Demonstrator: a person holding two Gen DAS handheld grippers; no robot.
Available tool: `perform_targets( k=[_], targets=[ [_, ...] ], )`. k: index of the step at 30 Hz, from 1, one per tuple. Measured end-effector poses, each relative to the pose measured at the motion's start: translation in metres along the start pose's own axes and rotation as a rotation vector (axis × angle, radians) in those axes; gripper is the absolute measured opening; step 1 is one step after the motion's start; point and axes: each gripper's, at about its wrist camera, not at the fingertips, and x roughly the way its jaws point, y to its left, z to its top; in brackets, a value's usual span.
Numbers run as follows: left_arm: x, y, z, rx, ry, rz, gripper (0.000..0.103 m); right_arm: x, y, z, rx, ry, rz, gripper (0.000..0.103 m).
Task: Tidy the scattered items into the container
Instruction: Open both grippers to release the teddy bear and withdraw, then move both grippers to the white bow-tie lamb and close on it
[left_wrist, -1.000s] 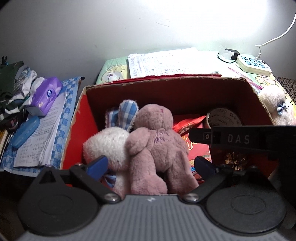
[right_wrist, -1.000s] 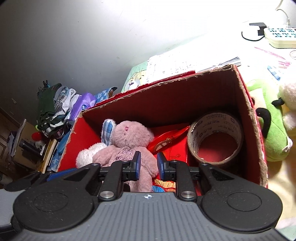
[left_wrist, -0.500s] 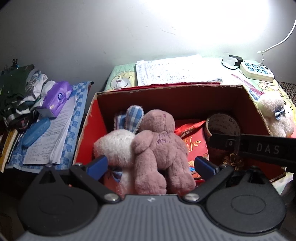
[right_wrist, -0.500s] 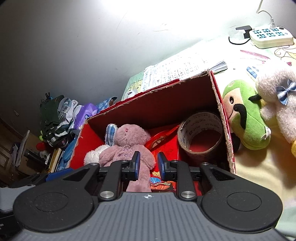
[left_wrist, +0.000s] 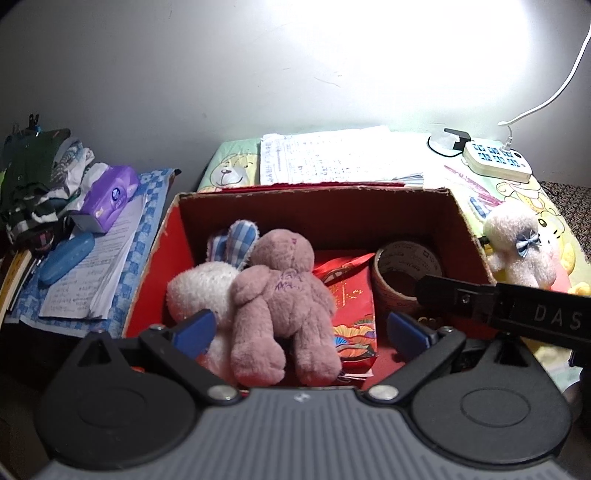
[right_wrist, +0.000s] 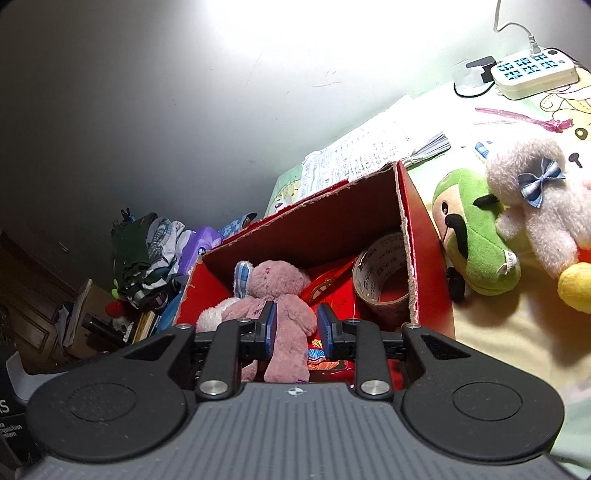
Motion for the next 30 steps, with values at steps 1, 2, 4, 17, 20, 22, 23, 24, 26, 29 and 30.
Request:
perform_targets(
  k=[1,2,4,17,20,22,23,24,26,29,30],
  targets=[
    [-0.003,-0.004,0.001,0.002,-0.009,-0.003,0.1,-0.005,-0.003,0.002,0.004,-0.008,0.009,0.028],
    [-0.006,-0.008,0.001,0.005,-0.018,-0.007,0.1,-0.01,-0.006,0.003,0.008,-0.017,0.018,0.028],
    [-0.01,-0.019,0.003,0.014,-0.032,-0.022,0.1,-0.02,-0.013,0.006,0.018,-0.032,0.033,0.028],
    [-0.021,-0.107,0.014,0.089,-0.066,-0.194,0.099,-0.078,-0.089,0.027,0.117,-0.097,0.022,0.028],
    [-0.02,-0.125,0.017,0.091,-0.076,-0.237,0.1,-0.09,-0.105,0.031,0.134,-0.116,0.012,0.028],
    [-0.017,-0.137,0.018,0.089,-0.07,-0.285,0.1,-0.098,-0.115,0.034,0.142,-0.129,0.005,0.028],
    [-0.016,-0.144,0.018,0.089,-0.067,-0.307,0.1,-0.101,-0.12,0.036,0.146,-0.135,0.001,0.028],
    [-0.015,-0.15,0.018,0.089,-0.069,-0.327,0.1,-0.104,-0.126,0.037,0.15,-0.14,-0.006,0.028],
    [-0.013,-0.162,0.018,0.092,-0.076,-0.355,0.1,-0.11,-0.137,0.039,0.164,-0.152,-0.019,0.028],
    [-0.006,-0.178,0.018,0.096,-0.065,-0.405,0.1,-0.116,-0.154,0.043,0.195,-0.16,-0.038,0.028],
    [-0.002,-0.183,0.018,0.094,-0.052,-0.416,0.1,-0.118,-0.159,0.044,0.201,-0.162,-0.043,0.028]
  ],
)
